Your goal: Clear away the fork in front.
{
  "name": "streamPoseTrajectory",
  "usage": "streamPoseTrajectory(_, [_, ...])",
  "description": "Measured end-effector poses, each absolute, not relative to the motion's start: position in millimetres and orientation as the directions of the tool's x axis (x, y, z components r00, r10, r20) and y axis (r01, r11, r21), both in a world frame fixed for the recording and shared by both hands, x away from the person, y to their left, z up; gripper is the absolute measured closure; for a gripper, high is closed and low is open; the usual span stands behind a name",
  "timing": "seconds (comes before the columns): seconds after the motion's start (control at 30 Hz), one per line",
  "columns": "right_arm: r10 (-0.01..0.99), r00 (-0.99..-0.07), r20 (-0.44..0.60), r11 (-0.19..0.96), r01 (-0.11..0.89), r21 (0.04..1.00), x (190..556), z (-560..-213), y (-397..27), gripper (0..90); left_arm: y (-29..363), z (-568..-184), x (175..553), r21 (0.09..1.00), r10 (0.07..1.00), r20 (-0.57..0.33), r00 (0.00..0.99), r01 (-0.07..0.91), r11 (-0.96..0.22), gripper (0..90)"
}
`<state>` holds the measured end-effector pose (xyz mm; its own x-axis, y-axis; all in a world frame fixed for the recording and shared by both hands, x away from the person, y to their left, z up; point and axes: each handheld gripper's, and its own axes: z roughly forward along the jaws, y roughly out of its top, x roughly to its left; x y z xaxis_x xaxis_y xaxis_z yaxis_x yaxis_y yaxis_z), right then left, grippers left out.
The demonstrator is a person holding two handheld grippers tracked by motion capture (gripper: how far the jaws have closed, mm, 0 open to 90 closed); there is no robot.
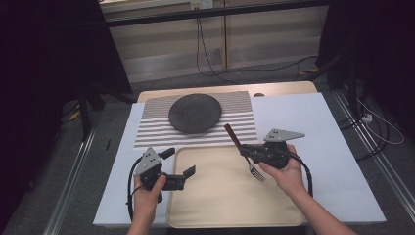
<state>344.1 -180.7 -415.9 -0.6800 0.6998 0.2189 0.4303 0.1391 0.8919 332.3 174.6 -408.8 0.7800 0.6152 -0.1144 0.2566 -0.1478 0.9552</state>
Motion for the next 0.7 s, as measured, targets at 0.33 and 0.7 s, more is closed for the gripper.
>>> streamPoseTrajectory(0.33, [0.676, -0.704, 0.217, 0.144, 0.415, 0.898, 340.1, -416.9, -168.5, 78.4, 156.1, -404.8, 339.5, 0.954, 0.599, -0.107, 0.794, 0.251, -0.163, 2.5])
streamPoseTrajectory(0.7, [0.659, -0.722, 0.21, 0.153, 0.402, 0.903, 336.7, -417.0, -158.6, 78.4, 137.6, -404.8, 346.8, 0.951, 0.572, -0.155, 0.805, 0.279, -0.135, 5.2])
